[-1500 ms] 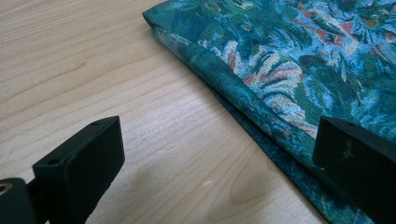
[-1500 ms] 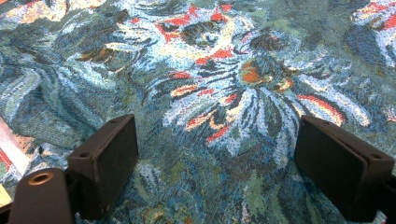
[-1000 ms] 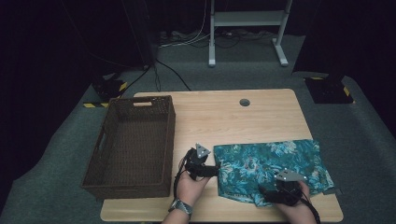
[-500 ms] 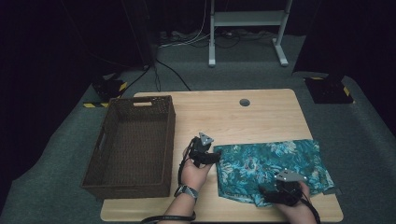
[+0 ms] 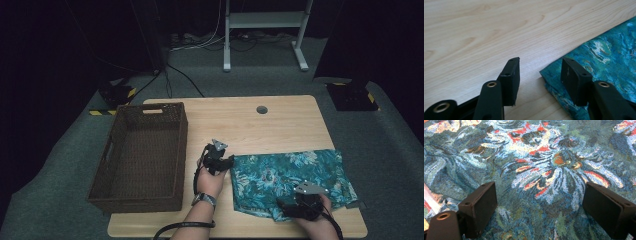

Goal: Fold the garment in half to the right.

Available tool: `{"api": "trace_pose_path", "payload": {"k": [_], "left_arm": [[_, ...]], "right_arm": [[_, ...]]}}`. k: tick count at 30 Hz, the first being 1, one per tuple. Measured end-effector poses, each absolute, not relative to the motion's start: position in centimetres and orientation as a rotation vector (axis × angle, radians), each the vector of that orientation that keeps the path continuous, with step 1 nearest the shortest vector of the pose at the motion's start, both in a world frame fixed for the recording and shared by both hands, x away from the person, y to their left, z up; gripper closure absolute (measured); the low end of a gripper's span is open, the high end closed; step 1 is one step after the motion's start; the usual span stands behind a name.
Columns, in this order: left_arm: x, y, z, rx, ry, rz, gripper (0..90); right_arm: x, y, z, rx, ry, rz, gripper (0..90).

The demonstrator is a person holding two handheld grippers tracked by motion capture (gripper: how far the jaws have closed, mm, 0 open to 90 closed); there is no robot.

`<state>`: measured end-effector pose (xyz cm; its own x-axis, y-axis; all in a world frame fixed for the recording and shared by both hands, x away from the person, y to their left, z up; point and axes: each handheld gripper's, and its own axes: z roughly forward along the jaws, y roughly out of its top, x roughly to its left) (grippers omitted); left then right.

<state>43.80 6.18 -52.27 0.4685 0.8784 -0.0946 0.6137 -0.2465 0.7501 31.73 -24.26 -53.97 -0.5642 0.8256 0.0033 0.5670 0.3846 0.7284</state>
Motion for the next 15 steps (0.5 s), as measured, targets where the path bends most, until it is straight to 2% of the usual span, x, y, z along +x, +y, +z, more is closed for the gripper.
{"api": "trace_pose_path", "payload": {"k": [11,15], "left_arm": [[43.6,4.9,-53.5,1.954,1.249,0.397,45.6],[43.4,4.4,-53.6,1.961,1.244,0.433,55.9]], "right_arm": [[31.7,-24.2,-54.0,1.207,2.285,0.990,12.0],[31.7,-24.2,-54.0,1.213,2.279,0.996,11.9]]}}
